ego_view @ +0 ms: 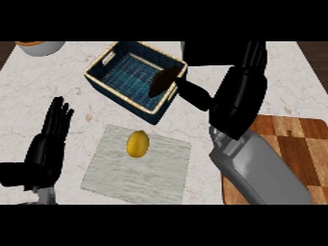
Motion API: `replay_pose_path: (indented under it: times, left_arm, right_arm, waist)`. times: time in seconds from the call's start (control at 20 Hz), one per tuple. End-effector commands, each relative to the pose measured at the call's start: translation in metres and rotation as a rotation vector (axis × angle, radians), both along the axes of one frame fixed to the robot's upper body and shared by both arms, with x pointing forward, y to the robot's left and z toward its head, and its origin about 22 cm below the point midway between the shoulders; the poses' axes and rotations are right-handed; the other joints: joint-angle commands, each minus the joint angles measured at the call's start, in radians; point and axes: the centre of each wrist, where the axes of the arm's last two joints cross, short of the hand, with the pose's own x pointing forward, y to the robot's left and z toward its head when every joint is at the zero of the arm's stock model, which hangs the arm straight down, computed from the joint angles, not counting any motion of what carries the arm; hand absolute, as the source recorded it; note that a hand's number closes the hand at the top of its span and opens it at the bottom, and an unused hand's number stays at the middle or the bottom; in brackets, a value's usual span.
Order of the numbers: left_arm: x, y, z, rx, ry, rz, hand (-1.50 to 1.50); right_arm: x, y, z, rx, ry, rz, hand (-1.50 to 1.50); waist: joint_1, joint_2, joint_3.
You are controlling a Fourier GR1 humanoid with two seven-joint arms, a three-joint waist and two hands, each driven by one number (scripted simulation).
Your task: Pick the croissant from the cutting board and place it in the basket
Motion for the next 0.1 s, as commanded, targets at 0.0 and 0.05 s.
replay_pose_path:
  times: [0.0, 0.05]
  left_arm:
    - [0.013, 0.004, 0.013, -0.009, -0.014, 0.001, 0.00]
    - [0.014, -0.009, 0.004, -0.001, -0.011, -0.009, 0.00]
  right_arm:
    - [-0.045, -0.029, 0.007, 0.079, 0.065, 0.003, -1.50]
    - [-0.051, -0.038, 0.022, 0.059, 0.031, 0.005, -1.50]
  waist:
    - [0.009, 0.006, 0.000]
    - [0.015, 0.008, 0.000]
